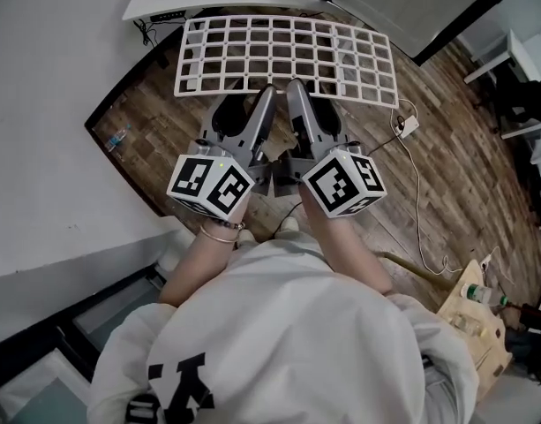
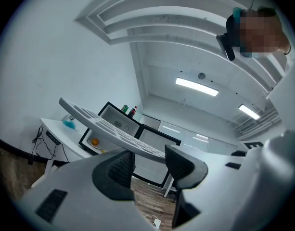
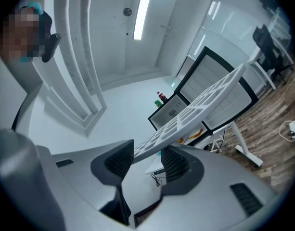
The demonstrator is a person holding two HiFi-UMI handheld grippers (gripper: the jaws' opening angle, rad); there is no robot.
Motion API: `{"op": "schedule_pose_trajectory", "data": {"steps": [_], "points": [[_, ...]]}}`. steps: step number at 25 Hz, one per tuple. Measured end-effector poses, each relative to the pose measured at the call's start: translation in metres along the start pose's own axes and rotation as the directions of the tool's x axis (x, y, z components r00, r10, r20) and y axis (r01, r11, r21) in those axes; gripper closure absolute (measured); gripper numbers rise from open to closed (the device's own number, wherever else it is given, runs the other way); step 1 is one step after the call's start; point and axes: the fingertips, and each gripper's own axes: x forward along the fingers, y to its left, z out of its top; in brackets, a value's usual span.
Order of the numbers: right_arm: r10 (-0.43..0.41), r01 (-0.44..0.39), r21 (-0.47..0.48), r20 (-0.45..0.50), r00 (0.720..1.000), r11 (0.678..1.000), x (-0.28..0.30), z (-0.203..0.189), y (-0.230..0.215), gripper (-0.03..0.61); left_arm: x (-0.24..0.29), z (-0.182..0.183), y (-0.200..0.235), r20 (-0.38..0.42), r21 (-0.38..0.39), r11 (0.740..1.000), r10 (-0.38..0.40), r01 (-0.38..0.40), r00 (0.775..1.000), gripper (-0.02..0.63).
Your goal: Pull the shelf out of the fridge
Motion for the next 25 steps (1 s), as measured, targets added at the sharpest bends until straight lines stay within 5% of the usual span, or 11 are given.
{"op": "schedule_pose_trajectory", "data": {"steps": [25], "points": [[0.017,-0.017,-0.001,-0.011,1.000,1.000,-0.020,0.024,-0.026,0.396,0.016,-0.018,-0.033,0.000,0.008,1.000,0.013,-0.013,1.000,0.416]]}}
